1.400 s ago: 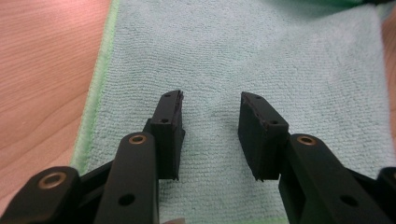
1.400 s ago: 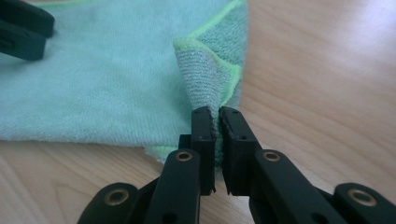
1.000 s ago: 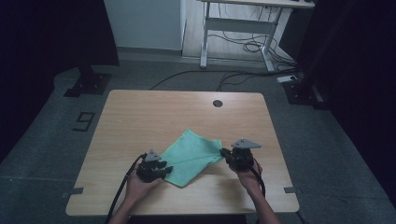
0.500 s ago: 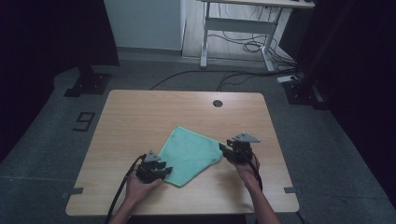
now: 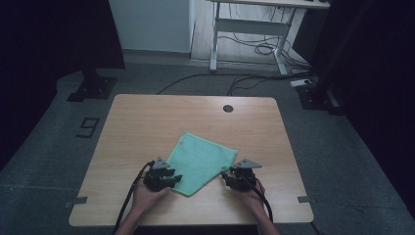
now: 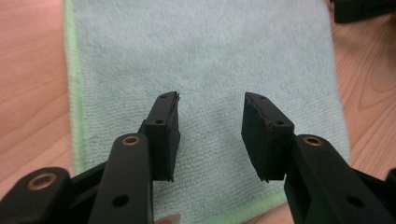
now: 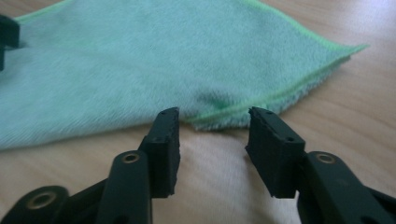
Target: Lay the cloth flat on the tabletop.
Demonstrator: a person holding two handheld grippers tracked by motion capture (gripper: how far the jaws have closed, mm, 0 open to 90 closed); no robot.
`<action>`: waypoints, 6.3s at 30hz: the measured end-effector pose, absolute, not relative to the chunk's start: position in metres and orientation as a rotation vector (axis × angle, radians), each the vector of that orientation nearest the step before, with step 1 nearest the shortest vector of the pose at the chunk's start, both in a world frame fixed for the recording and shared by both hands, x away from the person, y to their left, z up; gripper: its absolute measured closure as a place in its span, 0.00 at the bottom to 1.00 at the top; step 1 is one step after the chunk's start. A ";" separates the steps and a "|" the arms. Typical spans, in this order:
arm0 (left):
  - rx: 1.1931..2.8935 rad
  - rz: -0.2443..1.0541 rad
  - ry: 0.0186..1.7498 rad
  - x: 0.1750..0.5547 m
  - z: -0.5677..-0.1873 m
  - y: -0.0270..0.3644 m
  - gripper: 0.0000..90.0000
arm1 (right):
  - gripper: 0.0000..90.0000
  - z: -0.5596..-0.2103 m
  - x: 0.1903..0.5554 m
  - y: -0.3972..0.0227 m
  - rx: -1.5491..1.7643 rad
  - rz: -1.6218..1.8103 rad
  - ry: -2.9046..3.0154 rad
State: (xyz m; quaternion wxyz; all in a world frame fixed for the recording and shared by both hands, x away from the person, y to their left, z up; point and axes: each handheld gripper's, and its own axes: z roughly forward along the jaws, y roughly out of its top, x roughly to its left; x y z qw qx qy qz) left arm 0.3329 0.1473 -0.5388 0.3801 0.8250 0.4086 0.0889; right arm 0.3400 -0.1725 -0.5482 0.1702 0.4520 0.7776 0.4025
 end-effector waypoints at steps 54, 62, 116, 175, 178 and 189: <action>2.234 0.282 0.911 0.316 -0.540 0.071 0.44 | 0.90 -0.526 0.358 -0.188 1.291 1.262 2.124; 2.245 0.381 0.916 0.317 -0.540 0.076 0.80 | 0.88 -0.527 0.339 -0.193 1.261 1.293 2.131; 1.936 0.014 1.148 0.360 -0.542 0.153 0.89 | 0.65 -0.548 0.372 -0.096 1.272 1.302 2.281; 2.017 0.167 1.052 0.353 -0.534 0.129 0.61 | 0.97 -0.527 0.318 -0.198 1.251 1.341 2.212; 2.035 0.174 0.996 0.351 -0.525 0.115 0.61 | 0.97 -0.528 0.319 -0.196 1.246 1.346 2.218; 2.126 0.113 0.999 0.383 -0.534 0.069 0.62 | 0.97 -0.529 0.319 -0.194 1.239 1.342 2.225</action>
